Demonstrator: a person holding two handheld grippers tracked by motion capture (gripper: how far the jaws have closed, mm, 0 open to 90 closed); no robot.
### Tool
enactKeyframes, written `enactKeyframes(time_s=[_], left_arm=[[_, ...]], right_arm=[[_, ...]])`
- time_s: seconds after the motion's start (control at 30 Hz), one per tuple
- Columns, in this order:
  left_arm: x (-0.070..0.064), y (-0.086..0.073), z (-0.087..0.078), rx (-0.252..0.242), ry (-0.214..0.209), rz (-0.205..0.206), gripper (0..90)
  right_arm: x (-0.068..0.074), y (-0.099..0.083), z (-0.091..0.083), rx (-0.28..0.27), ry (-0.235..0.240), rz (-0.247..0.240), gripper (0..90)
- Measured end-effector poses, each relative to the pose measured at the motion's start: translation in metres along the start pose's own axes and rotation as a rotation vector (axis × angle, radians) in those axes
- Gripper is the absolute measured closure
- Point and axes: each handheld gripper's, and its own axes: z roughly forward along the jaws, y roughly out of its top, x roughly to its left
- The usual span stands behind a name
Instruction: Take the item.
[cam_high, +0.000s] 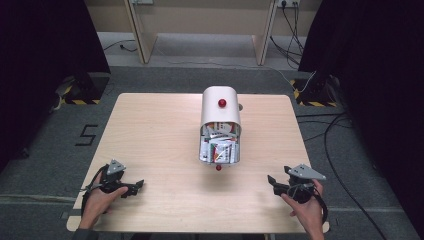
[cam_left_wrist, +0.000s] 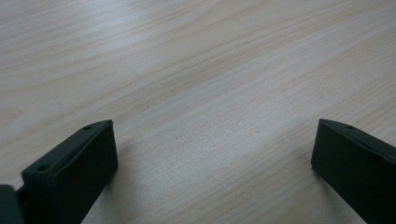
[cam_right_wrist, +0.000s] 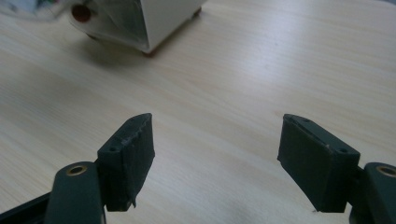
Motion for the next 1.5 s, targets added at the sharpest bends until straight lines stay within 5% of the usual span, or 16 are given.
enactKeyframes(time_s=[0.2,0.53,1.0,1.5], left_arm=[[0.000,0.000,0.000,0.000,0.000,0.003,0.0],[0.000,0.000,0.000,0.000,0.000,0.003,0.0],[0.000,0.000,0.000,0.000,0.000,0.003,0.0],[0.000,0.000,0.000,0.000,0.000,0.003,0.0]], right_arm=[[0.010,0.021,-0.008,-0.075,0.073,0.015,28.5],[0.024,0.043,-0.005,-0.101,0.124,-0.029,29.3],[0.037,0.076,-0.009,-0.171,0.162,-0.069,31.0],[0.051,0.091,-0.007,-0.201,0.191,-0.097,31.7]])
